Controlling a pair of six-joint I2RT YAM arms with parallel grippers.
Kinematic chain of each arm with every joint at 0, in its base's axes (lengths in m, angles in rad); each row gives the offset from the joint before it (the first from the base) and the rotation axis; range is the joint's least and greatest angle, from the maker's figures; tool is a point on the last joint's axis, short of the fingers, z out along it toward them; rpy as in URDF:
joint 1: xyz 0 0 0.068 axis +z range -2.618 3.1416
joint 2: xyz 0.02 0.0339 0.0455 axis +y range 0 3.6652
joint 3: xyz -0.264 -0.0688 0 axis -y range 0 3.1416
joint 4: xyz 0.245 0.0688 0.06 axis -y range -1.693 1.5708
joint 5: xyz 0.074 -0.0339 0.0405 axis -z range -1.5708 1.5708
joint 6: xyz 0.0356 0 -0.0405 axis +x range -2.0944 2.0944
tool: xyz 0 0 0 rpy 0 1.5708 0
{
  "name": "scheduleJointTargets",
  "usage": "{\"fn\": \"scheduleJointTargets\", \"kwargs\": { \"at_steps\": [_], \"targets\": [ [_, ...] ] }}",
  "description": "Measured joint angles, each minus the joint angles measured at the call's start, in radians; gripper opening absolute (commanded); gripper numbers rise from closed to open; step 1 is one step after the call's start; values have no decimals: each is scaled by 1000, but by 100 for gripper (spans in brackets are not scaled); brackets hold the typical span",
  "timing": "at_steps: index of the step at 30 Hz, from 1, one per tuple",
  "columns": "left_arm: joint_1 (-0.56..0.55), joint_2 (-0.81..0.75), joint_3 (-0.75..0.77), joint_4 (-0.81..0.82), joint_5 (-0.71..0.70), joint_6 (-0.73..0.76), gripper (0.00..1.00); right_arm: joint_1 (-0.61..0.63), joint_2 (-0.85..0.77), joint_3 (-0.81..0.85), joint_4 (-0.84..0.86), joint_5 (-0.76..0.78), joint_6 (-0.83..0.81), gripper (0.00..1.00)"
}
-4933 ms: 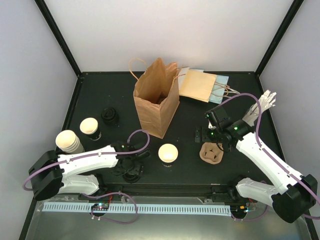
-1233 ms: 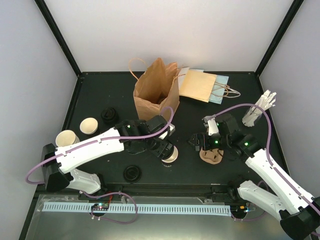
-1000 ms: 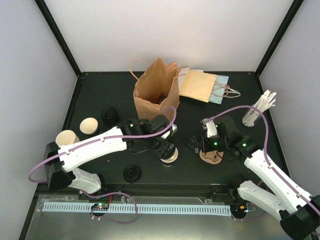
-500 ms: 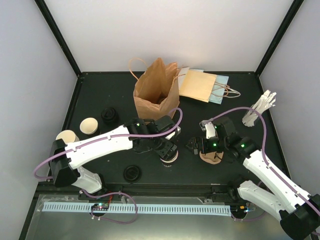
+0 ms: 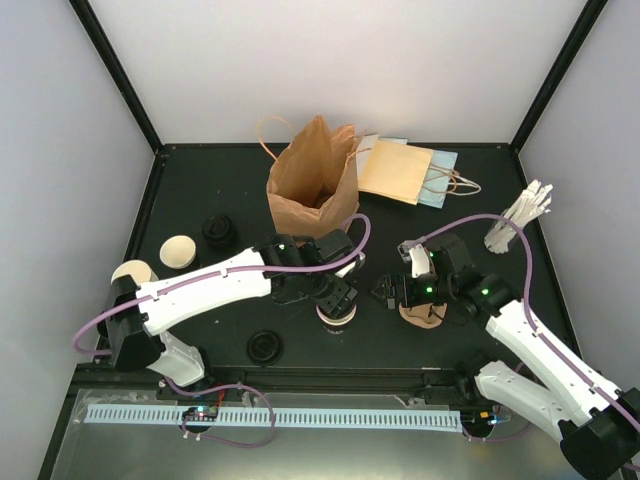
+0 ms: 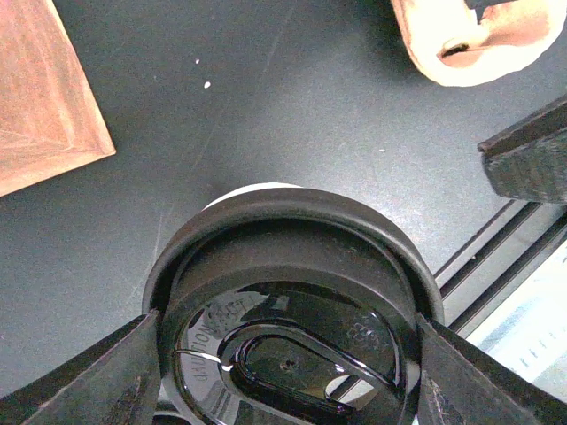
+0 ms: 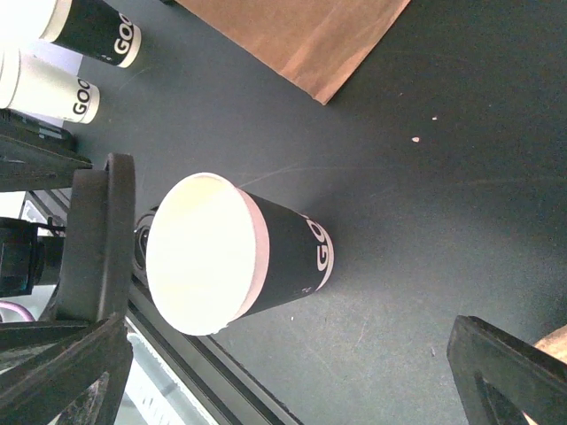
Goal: Pack the takeout coffee
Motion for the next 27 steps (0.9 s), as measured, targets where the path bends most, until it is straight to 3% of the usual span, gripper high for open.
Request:
{"fn": "scheduleJointTargets", "kwargs": {
  "at_steps": [27],
  "targets": [
    [-38,112,86,-111,-60,14,62,0,2,-28,26,-39,19,100]
  ]
}}
